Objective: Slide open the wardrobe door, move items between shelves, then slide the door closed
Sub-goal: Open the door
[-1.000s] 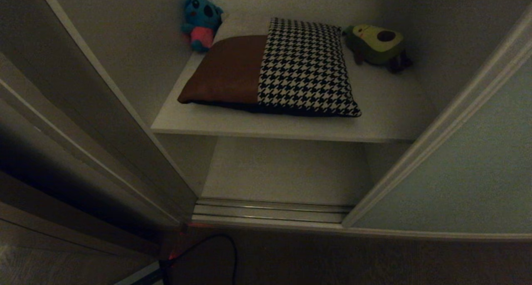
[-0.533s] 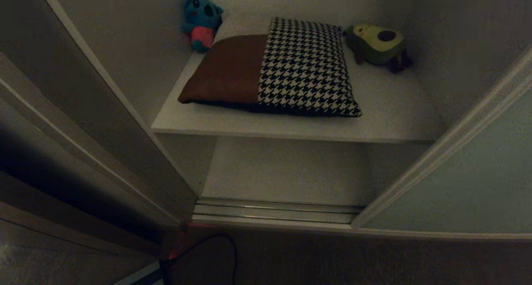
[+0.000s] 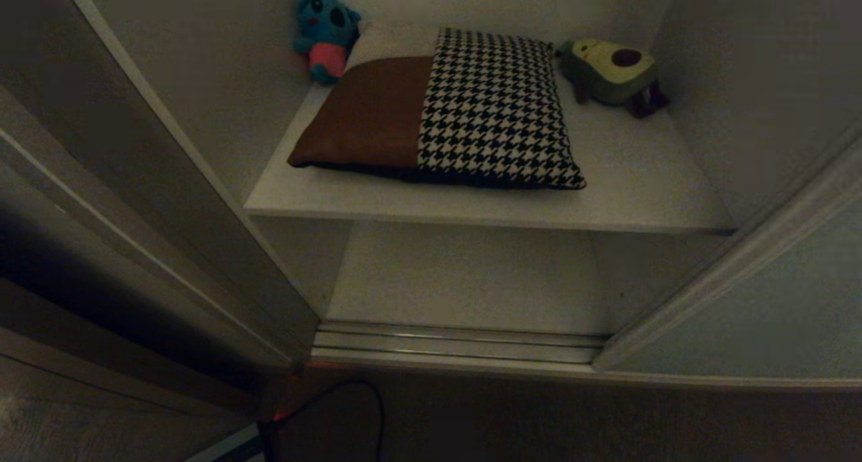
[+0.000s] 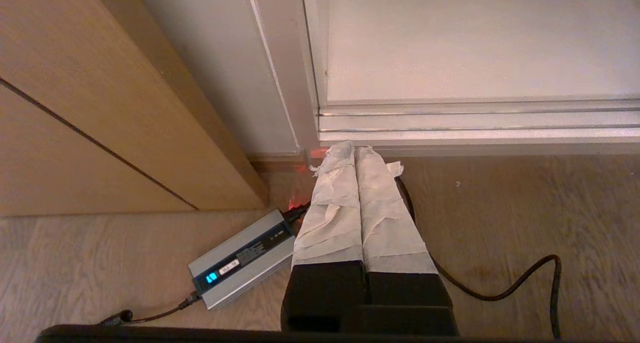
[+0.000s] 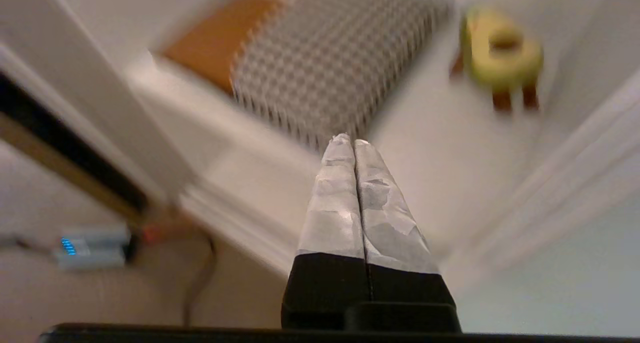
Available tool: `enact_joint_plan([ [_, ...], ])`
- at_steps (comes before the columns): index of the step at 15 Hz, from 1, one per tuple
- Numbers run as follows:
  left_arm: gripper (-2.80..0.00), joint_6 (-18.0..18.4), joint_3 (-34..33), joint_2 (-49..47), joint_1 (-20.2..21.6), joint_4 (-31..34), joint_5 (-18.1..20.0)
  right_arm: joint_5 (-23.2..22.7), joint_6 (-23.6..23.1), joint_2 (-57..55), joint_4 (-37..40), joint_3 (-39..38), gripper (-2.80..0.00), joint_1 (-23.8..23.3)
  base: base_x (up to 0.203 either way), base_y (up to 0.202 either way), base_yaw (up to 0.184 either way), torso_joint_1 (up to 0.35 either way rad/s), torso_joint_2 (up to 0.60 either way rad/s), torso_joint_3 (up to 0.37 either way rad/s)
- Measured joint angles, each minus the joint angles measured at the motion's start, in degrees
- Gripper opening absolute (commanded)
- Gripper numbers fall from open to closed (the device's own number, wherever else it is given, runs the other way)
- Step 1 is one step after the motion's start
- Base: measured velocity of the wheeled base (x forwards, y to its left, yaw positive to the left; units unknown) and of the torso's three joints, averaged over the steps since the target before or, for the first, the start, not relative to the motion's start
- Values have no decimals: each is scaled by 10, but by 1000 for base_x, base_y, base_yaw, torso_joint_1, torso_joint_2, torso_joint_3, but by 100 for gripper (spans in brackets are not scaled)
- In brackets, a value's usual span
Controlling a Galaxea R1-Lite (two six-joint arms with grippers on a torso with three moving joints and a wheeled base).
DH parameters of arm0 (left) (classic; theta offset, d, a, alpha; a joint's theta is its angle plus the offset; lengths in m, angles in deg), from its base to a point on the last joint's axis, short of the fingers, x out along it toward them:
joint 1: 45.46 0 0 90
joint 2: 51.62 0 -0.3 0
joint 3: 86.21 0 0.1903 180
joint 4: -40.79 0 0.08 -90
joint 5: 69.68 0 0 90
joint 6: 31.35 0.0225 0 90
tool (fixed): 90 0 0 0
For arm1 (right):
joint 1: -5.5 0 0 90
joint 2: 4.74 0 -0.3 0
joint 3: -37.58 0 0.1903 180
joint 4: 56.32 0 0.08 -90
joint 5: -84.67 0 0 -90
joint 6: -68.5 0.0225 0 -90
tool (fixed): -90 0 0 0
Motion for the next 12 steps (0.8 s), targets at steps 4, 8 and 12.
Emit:
enact_joint_plan([
  [4, -280, 0, 0, 0, 0, 0, 0, -6, -22, 105, 5, -184, -280, -45, 0, 0, 0, 0, 0, 0],
  [8, -280, 0, 0, 0, 0, 0, 0, 1, -26, 226, -2, -389, -280, -74, 0, 0, 0, 0, 0, 0],
  [12, -280, 0, 0, 0, 0, 0, 0, 31, -26, 342, -28, -562, -280, -95, 0, 0, 0, 0, 0, 0],
])
